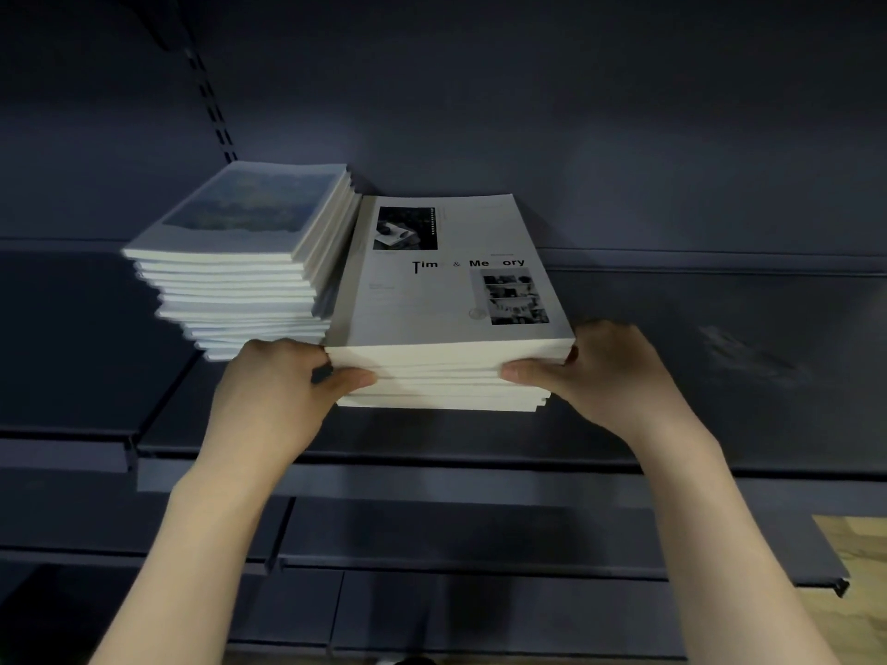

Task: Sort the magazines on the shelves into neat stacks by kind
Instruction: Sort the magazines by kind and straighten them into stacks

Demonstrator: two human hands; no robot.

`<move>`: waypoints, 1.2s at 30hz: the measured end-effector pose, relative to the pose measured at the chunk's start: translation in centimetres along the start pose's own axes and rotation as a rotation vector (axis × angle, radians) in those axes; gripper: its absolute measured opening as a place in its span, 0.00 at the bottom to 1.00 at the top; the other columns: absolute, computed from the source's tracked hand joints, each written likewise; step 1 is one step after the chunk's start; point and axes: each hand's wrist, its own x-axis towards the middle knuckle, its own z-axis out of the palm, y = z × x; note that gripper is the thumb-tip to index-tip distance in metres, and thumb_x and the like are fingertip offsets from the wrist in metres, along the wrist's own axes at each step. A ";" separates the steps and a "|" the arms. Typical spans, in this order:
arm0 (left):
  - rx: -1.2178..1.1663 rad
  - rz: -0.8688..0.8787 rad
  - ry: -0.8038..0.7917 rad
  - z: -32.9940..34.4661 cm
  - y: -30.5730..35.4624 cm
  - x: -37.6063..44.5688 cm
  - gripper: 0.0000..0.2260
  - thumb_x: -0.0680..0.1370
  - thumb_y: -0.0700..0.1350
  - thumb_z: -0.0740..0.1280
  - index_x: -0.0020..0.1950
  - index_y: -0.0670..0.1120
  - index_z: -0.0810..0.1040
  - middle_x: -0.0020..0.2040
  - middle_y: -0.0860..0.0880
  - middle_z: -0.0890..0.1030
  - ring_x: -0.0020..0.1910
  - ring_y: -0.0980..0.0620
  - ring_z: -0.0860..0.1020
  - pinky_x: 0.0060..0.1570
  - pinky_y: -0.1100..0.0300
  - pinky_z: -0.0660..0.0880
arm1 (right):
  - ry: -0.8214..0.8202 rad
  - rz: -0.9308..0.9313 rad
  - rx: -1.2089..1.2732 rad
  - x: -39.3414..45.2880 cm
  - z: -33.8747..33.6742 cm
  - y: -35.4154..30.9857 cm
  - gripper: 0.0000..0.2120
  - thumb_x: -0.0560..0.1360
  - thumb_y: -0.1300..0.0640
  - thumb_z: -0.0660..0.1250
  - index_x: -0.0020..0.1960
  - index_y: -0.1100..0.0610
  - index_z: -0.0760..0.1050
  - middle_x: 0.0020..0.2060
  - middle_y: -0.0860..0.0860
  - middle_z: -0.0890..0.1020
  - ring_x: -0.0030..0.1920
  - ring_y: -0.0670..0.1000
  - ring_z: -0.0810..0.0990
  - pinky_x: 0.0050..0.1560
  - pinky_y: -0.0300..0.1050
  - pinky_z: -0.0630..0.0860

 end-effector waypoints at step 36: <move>-0.187 -0.070 -0.119 -0.7 0.1 1.5 0.11 0.69 0.56 0.72 0.34 0.49 0.80 0.33 0.58 0.77 0.31 0.58 0.74 0.35 0.64 0.68 | 0.038 0.032 -0.091 -0.4 0.1 -0.5 0.20 0.66 0.38 0.72 0.36 0.55 0.77 0.30 0.47 0.79 0.35 0.47 0.78 0.35 0.40 0.72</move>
